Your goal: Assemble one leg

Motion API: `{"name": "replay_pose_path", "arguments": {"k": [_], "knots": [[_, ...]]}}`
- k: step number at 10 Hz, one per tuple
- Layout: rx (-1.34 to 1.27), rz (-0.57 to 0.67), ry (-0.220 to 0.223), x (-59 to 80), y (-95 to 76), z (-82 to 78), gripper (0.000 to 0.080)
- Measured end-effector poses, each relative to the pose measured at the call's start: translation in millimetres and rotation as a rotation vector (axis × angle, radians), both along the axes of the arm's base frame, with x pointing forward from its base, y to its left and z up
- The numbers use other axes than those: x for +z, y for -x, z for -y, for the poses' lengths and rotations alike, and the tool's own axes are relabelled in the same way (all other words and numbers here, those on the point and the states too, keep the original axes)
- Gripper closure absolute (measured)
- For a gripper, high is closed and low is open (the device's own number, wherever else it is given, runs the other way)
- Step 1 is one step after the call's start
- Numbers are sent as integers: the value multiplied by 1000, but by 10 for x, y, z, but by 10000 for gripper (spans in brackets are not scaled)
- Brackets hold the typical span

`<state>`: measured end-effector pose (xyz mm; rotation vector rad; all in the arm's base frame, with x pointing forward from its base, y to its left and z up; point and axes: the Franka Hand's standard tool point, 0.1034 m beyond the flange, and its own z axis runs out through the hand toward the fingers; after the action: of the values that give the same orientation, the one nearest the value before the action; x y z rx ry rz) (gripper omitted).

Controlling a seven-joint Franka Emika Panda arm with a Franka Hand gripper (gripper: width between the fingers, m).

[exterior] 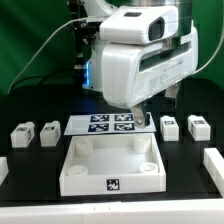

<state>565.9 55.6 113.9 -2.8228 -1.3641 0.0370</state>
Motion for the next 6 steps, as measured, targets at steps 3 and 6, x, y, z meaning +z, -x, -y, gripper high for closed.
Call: {"name": "replay_pose_path", "arguments": {"k": [3,6], "knots": [[0,0,0,0,0,0,150],[17,3,-1,-5,21,-11,150]]}}
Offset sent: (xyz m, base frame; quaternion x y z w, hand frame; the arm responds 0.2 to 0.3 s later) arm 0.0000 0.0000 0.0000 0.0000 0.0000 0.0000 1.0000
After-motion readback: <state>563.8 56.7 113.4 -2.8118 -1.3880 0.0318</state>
